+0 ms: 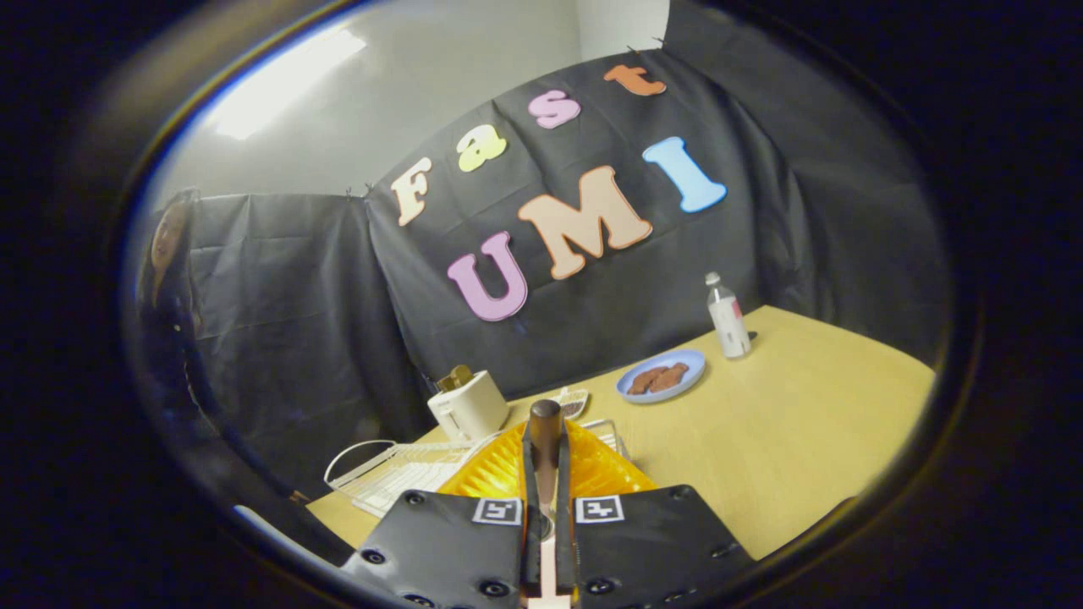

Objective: Take the plate from the dish rack, then take the spoon from the basket and place it into the plate.

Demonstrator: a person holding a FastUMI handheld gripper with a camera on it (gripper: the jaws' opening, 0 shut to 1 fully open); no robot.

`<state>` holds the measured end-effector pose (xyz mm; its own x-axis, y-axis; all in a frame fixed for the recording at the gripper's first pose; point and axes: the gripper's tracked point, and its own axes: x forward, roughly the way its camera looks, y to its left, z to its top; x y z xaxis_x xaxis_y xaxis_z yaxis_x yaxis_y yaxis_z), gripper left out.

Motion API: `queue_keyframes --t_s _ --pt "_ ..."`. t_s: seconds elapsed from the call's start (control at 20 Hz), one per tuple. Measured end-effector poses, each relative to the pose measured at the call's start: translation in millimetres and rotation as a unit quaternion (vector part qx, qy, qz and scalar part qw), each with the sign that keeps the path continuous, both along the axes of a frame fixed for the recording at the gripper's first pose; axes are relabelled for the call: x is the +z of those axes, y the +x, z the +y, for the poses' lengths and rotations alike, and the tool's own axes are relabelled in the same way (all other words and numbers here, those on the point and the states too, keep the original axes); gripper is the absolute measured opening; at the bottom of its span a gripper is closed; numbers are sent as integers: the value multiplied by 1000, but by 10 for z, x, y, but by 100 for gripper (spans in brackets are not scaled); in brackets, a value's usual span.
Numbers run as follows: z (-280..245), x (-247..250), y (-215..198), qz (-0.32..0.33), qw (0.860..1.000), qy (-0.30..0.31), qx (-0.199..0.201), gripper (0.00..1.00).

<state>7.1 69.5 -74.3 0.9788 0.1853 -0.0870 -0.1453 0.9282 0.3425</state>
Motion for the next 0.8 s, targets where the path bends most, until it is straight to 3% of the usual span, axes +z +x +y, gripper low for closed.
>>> queue_keyframes --t_s 0.45,0.8 --pt "-221 -622 -94 60 997 45 5 9" --pt "-297 -673 -73 71 996 52 1 9"
